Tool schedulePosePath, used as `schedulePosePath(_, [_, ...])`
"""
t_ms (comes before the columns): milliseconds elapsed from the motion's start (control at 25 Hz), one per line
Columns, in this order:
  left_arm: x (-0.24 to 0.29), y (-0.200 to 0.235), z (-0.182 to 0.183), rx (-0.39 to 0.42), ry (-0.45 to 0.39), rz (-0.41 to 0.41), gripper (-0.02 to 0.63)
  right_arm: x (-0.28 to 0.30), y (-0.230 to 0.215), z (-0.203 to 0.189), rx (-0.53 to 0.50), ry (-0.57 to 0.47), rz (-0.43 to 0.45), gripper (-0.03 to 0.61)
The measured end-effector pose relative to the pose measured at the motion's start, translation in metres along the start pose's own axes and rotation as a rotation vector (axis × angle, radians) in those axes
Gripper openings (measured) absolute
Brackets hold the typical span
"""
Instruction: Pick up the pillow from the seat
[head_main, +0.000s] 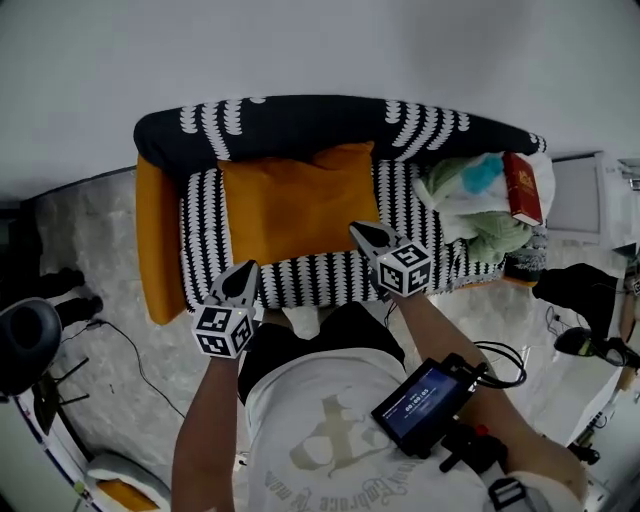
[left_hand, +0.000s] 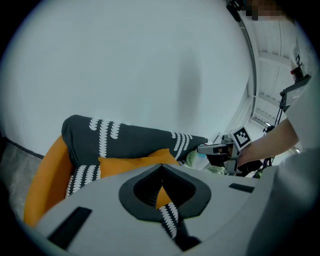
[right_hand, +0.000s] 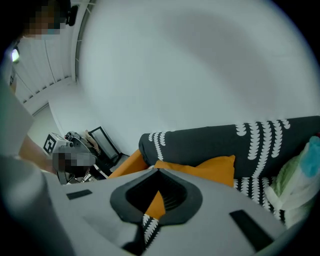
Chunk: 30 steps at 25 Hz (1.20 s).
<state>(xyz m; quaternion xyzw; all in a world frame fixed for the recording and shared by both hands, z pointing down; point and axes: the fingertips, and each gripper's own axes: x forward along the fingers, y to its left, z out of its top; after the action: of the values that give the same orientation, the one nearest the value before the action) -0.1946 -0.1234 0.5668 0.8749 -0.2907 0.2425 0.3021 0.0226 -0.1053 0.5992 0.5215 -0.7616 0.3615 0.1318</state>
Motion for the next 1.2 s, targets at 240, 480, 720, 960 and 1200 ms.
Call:
schedulePosePath(240, [0.022,0.013,-0.020,-0.017,0.048,-0.030,0.009,0.008,-0.020,-0.022,0.037,0.025,-0.045,0.012])
schedulePosePath(480, [0.044,0.019,-0.039,-0.024,0.084,-0.057,0.009,0.013,-0.030,-0.038,0.048,0.048,-0.069,0.012])
schedulePosePath(720, [0.070,0.034,-0.064,-0.033,0.143,-0.060,0.009,0.026,-0.048,-0.064,0.065,0.087,-0.086,0.012])
schedulePosePath(960, [0.092,0.056,-0.085,-0.080,0.173,-0.041,0.009,0.044,-0.070,-0.073,0.062,0.114,-0.101,0.012])
schedulePosePath(1200, [0.107,0.071,-0.111,-0.099,0.198,-0.011,0.035,0.052,-0.098,-0.085,0.072,0.117,-0.129,0.012])
